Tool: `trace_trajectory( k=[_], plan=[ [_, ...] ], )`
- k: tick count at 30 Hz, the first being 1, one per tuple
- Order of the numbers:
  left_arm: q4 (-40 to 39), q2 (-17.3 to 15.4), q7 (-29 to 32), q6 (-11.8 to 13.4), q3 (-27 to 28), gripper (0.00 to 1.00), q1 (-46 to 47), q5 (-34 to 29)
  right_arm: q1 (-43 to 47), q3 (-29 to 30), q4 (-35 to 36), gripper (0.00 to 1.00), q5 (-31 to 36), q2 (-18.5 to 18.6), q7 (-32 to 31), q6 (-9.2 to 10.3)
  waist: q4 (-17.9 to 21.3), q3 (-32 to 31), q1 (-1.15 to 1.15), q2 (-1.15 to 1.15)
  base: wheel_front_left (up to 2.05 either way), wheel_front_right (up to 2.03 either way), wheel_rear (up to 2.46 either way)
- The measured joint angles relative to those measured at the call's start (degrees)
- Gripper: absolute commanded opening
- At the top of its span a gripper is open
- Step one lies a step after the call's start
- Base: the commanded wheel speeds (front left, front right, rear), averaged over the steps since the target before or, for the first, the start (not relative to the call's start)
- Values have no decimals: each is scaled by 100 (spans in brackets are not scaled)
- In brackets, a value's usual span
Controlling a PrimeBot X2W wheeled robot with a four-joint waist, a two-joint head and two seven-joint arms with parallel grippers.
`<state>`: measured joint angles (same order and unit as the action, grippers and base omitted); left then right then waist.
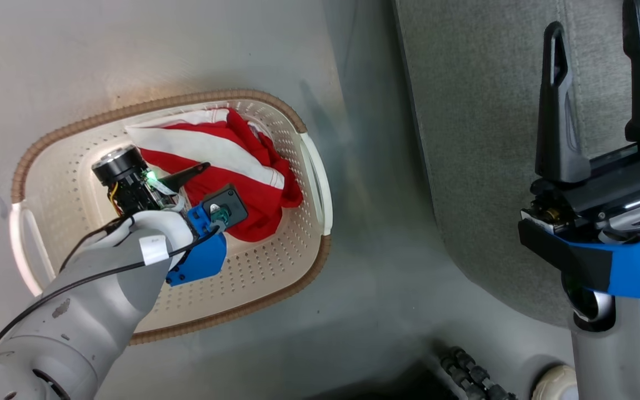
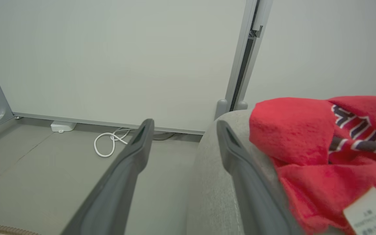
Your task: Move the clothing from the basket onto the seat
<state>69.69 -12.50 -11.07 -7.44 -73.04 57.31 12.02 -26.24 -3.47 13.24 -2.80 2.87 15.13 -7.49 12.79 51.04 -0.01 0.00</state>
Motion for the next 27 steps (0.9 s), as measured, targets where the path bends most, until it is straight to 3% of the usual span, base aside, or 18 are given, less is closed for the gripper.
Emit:
trace_trajectory(
  k=[24, 25, 26, 27],
  plan=[
    [236, 59, 297, 0, -26, 100, 551, -506, 199, 105, 620, 100, 22, 1, 0, 0, 60, 883, 1, 0, 0, 0, 0],
    [244, 75, 304, 1, -26, 47, 550, -503, 211, 116, 632, 100, 29, 1, 0, 0, 53, 888, 1, 0, 0, 0, 0],
    [248, 91, 320, 0, -26, 11, 550, -500, 213, 123, 647, 100, 33, 1, 0, 0, 45, 891, 1, 0, 0, 0, 0],
    [254, 107, 336, 0, -26, 0, 550, -522, 218, 127, 660, 100, 54, 1, 0, 0, 37, 893, 1, 0, 0, 0, 0]
  ],
)
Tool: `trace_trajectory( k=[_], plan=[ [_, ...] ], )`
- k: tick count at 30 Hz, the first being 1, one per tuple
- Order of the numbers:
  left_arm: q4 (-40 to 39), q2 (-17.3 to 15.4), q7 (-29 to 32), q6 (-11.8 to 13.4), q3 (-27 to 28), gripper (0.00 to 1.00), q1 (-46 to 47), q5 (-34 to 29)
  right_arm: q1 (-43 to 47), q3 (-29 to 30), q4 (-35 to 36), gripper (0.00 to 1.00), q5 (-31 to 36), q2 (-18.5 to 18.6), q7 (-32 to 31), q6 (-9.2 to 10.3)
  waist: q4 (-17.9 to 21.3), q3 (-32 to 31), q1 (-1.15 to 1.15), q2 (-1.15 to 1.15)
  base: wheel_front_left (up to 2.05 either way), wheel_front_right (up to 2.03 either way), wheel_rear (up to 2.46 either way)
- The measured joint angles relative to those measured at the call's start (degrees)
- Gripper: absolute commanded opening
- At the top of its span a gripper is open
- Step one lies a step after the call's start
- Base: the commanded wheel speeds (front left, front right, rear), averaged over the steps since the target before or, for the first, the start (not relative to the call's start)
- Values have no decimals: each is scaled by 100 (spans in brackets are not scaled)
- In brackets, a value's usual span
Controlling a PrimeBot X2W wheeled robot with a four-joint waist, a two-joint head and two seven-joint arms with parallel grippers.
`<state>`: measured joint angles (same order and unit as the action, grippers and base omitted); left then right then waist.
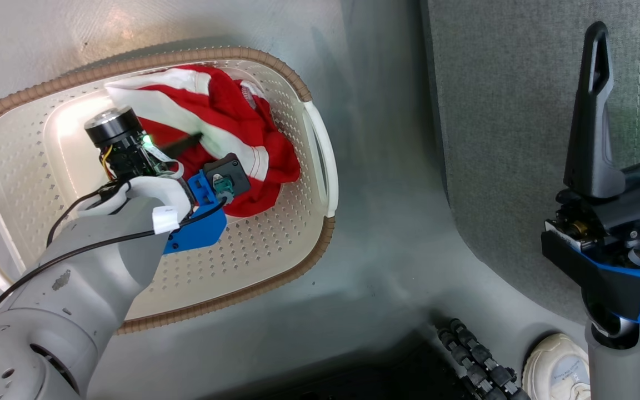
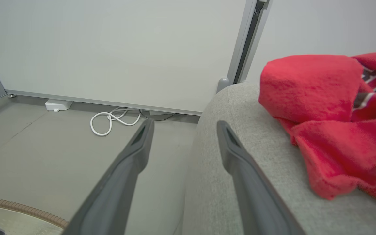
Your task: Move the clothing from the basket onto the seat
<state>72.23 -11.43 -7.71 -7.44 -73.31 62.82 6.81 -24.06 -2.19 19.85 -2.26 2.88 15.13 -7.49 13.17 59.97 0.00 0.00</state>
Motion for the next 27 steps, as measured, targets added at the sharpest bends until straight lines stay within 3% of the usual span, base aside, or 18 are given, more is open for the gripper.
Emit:
trace_trajectory(
  k=[15, 27],
  plan=[
    [-21, 133, -201, 0, -1, 0, 3, 89, -21, 7, -45, 100, 63, 0, 0, 0, -91, -120, 0, 0, 0, 0, 0],
    [-299, 461, -575, 0, -1, 0, -114, 446, -36, 89, -300, 100, 164, 0, 0, 0, -462, -731, 0, 0, 0, 0, 0]
  ],
)
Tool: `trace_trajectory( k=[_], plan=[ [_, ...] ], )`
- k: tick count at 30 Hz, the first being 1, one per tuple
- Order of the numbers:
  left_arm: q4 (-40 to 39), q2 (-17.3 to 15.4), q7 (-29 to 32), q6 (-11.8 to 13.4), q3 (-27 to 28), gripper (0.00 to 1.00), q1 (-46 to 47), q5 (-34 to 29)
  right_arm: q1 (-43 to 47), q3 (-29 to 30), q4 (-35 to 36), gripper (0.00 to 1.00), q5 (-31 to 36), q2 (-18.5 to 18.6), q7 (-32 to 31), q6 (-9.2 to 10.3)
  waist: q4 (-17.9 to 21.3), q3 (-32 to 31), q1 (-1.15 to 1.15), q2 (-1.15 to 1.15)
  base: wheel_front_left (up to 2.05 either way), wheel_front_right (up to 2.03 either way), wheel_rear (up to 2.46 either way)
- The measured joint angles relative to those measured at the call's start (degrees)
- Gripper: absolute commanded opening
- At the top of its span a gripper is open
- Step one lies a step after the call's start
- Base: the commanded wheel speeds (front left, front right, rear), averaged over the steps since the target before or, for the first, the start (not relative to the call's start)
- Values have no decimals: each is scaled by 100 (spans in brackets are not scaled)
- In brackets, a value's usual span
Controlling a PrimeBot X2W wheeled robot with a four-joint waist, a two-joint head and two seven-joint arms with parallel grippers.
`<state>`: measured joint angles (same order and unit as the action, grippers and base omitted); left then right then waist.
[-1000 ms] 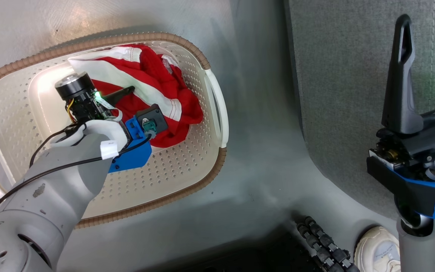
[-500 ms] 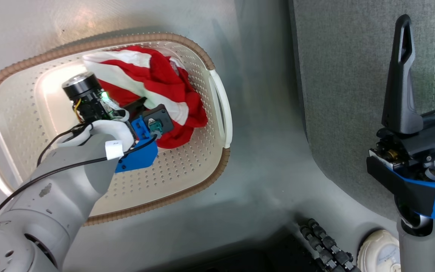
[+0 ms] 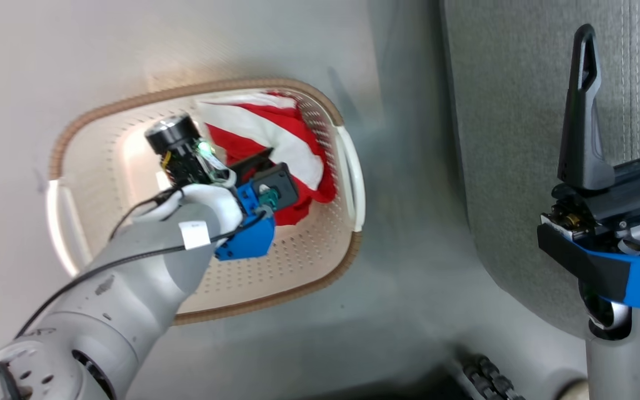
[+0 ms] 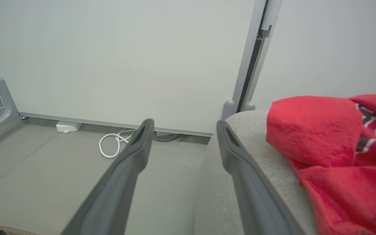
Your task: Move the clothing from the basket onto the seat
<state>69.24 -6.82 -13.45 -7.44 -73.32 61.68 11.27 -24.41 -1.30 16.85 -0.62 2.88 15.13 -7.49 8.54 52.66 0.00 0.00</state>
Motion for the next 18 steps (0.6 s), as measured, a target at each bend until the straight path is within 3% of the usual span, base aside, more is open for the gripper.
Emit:
trace_trajectory(
  k=[10, 18],
  plan=[
    [-512, 138, -145, 0, -4, 0, -290, 684, 66, 91, -318, 100, 133, -2, 0, 0, -462, -769, 0, 0, 0, 0, 0],
    [-1321, -26, -154, 0, 222, 0, -590, 1150, 270, 147, -560, 100, 210, -2, 0, 0, -779, -1498, 1, 0, 0, 0, 0]
  ],
)
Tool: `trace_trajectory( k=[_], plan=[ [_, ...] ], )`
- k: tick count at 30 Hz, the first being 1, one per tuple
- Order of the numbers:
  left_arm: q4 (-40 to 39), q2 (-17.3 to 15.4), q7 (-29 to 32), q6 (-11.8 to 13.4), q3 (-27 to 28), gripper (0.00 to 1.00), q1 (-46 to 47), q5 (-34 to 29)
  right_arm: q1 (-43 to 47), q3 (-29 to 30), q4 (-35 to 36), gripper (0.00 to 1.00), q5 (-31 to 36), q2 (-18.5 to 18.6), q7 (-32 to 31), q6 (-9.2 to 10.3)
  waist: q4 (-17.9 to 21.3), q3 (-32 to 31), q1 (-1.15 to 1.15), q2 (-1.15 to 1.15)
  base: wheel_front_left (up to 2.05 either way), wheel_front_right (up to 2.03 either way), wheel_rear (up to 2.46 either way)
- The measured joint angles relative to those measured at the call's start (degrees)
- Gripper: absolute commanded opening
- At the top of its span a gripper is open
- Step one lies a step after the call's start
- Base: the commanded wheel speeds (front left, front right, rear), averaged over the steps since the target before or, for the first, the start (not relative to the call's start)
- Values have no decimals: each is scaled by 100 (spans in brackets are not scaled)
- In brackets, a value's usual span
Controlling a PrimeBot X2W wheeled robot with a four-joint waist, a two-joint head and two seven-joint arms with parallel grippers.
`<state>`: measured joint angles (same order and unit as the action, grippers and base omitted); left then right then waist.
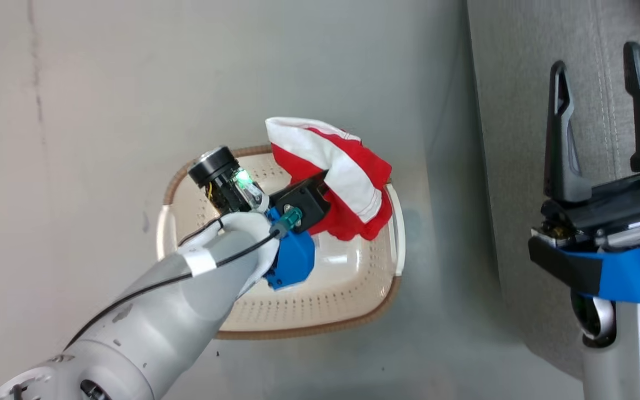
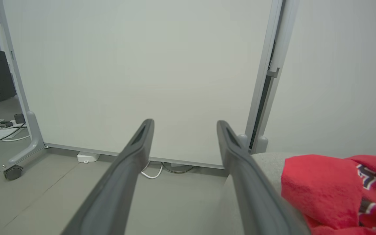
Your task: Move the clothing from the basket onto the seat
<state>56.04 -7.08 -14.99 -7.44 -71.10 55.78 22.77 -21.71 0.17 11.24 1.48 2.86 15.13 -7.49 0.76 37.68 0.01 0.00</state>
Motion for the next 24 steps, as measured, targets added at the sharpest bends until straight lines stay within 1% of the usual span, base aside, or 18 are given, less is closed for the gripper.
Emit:
trace_trajectory(
  k=[4, 12, 24],
  plan=[
    [-352, -49, 0, 0, 286, 0, -225, 34, 160, 47, -107, 100, 8, 0, 0, 0, -127, -375, 0, 0, 0, 0, 0],
    [-1115, -186, 1, 51, 1029, 0, -795, -96, 501, 111, -311, 100, 14, 9, 0, 0, -349, -1128, 0, 0, 0, 0, 0],
    [-2350, -289, 0, 162, 2298, 0, -1564, -423, 1021, 154, -556, 100, -55, 36, 0, 0, -511, -2202, 0, 0, 0, 0, 0]
  ],
)
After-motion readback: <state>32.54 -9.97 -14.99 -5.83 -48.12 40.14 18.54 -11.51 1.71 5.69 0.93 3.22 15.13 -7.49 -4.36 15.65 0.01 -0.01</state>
